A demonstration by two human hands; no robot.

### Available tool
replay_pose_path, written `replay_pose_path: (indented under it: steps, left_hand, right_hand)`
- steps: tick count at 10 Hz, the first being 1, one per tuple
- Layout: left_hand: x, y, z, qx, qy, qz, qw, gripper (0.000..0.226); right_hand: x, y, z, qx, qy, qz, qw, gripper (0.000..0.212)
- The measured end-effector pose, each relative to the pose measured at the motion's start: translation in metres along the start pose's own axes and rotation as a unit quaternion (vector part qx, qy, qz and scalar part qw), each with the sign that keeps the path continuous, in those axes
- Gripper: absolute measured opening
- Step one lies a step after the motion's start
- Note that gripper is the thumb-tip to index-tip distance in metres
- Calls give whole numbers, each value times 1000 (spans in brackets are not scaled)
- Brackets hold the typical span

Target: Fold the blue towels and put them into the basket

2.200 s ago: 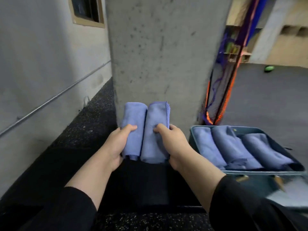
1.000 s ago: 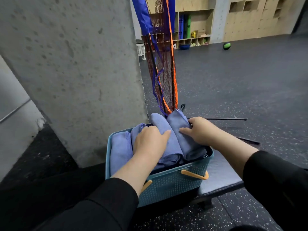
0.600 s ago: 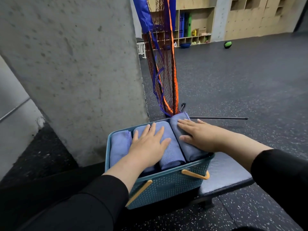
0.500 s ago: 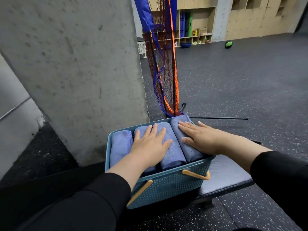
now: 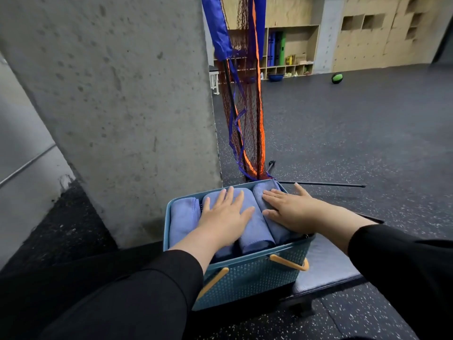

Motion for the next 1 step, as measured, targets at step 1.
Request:
replay_pose_path:
  steps: [1]
  left_hand:
    - [15, 8, 32, -80, 38, 23, 996, 60]
  right_hand:
    - [0, 6, 20, -103, -21, -8, 994, 54]
Point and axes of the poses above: each hand's wrist, its own y-axis away from the middle knuckle, its own z-axis out of the back of the hand, x = y × z, the point moved 4 cm from there along -y, towards the middle knuckle, and after that the axes turned 7 degrees about -x, right-handed, at the moved point
